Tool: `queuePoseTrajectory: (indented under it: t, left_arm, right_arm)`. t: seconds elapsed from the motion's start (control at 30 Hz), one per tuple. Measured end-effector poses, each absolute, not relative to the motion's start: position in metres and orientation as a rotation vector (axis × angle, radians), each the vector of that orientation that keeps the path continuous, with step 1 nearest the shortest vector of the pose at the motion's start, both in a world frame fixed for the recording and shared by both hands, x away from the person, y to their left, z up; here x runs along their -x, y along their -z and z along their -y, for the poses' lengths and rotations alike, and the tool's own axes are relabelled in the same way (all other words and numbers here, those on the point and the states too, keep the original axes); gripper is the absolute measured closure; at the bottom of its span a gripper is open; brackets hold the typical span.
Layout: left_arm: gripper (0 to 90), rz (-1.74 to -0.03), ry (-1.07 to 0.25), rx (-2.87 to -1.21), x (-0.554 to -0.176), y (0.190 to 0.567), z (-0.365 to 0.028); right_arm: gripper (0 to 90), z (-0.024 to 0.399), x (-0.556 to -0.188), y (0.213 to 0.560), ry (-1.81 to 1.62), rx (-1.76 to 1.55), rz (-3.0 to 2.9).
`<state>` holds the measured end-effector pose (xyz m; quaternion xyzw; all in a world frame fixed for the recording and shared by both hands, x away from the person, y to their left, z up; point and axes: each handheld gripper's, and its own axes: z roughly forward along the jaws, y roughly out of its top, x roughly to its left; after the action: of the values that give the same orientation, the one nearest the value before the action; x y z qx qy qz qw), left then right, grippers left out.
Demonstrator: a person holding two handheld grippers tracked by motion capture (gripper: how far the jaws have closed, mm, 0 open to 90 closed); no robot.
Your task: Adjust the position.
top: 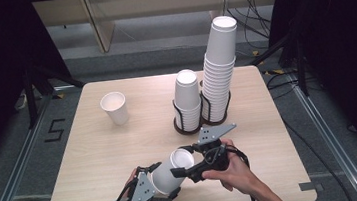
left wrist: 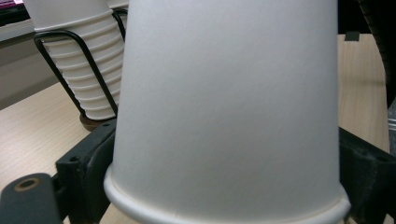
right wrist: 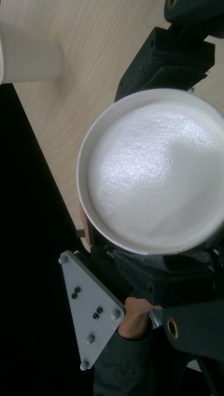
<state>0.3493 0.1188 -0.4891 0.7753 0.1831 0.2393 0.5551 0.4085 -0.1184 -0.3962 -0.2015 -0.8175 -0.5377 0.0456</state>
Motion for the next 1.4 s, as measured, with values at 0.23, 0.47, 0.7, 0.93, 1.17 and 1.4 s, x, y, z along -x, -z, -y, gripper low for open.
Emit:
queuePoseTrajectory:
  t: [0.23,0.47,0.7,0.93,1.17,1.4]
  left_arm:
    - [10.9,-0.425,-0.511,-1.916,-0.352,0.490,-0.120]
    - [11.2,-0.416,-0.534,-1.999,-0.353,0.488,-0.125]
    - [11.6,-0.395,-0.497,-2.103,-0.354,0.493,-0.123]
    - [11.9,-0.308,-0.461,-2.185,-0.351,0.493,-0.118]
    - [12.1,-0.252,-0.482,-2.265,-0.350,0.492,-0.117]
    - [12.4,-0.189,-0.515,-2.296,-0.344,0.489,-0.113]
  right_arm:
    - [20.2,0.119,-0.409,0.397,1.550,0.554,2.609]
    - [17.5,0.128,-0.411,0.392,1.537,0.559,2.645]
    - [16.8,0.131,-0.406,0.383,1.449,0.443,2.802]
    - [17.7,0.126,-0.402,0.390,1.279,0.329,2.946]
    - [18.3,0.115,-0.394,0.397,1.146,0.200,3.020]
    - [19.1,0.105,-0.388,0.407,1.009,0.070,3.077]
